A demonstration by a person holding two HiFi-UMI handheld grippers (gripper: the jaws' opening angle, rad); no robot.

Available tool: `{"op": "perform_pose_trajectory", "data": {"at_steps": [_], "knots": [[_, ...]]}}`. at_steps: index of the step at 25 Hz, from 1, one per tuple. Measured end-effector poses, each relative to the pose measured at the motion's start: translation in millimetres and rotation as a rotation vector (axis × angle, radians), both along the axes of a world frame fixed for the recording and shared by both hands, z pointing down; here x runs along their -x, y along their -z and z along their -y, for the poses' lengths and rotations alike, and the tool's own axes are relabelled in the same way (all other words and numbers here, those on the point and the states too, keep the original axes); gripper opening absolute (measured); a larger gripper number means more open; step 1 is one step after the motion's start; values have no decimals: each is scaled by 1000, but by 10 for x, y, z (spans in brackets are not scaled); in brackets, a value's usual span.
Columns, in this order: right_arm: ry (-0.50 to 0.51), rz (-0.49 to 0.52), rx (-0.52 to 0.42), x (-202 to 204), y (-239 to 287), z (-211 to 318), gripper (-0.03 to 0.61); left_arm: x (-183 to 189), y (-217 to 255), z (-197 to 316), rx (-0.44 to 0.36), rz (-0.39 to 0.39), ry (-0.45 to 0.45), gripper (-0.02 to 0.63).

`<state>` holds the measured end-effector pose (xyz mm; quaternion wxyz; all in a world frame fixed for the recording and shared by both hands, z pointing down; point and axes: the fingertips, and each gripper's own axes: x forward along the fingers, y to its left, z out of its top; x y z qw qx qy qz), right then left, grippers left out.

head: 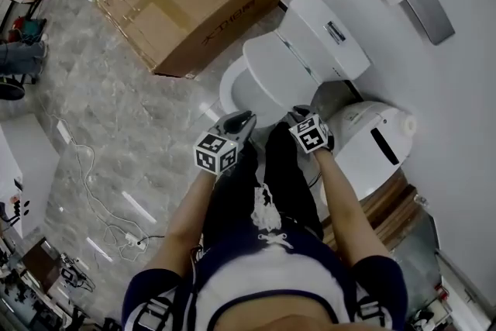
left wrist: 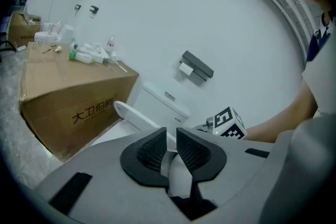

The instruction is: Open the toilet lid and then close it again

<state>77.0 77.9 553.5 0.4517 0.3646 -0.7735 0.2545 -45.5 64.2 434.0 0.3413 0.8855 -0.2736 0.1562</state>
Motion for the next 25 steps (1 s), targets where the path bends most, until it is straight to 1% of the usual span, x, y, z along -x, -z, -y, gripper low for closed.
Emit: {"op": "perform_pose_trajectory", "data": {"at_steps": [3, 5, 9, 15, 20, 25], "knots": [[-19, 27, 19, -126, 51, 85, 83, -71, 221, 102, -37, 0, 21, 61], [-11, 43, 30, -186, 86, 149, 83, -111, 359, 184, -66, 2, 43, 61], [-10, 71, 33, -269, 180, 209, 83, -161, 540, 301, -104, 30, 87, 46], [-39, 136, 4, -493, 289, 351, 83, -318, 603, 359, -129, 79, 85, 40], [-61, 193, -9, -719, 394, 484, 81, -506, 655, 409, -134, 95, 84, 38], [-71, 220, -26, -927, 471, 624, 75, -723, 646, 455, -139, 104, 87, 38]]}}
